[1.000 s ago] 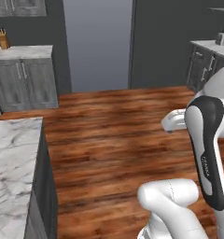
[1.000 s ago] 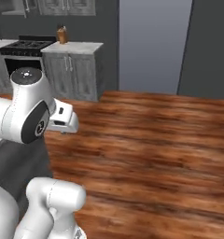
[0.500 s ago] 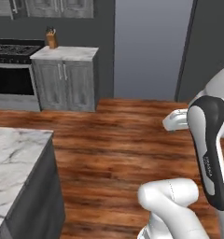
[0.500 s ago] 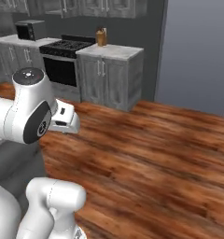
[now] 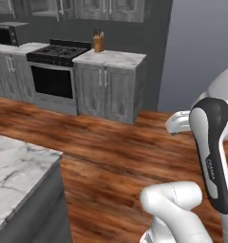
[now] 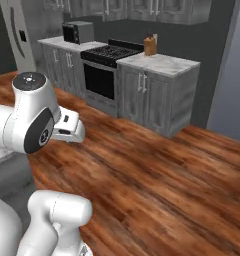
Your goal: Take the smaller bowl and place it next to the appetizer plate on the dining counter , and place the larger bowl next to the plate with cooked food.
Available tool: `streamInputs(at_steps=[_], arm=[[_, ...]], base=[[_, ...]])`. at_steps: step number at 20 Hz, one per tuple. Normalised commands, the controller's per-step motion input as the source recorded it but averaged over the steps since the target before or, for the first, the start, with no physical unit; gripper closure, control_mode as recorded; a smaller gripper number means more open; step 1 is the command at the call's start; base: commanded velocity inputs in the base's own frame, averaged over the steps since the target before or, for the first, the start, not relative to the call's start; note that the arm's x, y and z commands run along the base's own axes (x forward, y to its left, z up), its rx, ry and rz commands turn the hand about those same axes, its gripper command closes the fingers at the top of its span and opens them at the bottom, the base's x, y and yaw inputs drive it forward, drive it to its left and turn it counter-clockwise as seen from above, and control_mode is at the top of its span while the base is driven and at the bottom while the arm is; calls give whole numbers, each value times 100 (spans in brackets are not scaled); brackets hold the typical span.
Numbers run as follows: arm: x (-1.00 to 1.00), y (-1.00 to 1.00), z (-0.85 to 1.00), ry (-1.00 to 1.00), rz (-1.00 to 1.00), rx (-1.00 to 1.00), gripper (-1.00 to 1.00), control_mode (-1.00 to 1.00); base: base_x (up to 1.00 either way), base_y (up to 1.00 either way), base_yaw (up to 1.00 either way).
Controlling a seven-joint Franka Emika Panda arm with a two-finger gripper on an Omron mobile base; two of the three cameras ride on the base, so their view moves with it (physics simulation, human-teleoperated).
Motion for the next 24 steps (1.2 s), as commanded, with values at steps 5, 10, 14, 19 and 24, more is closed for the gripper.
streamInputs(at_steps=[5,10,14,19,24], arm=[[0,0,0,0,0,0,-100,100],[0,0,0,0,0,0,-100,100],[0,0,0,0,0,0,-100,100],[0,0,0,0,0,0,-100,100],[0,0,0,0,0,0,-100,100]], base=[[100,-62,42],[100,-50,37],[100,-41,32],[100,-39,18],[100,-12,0]])
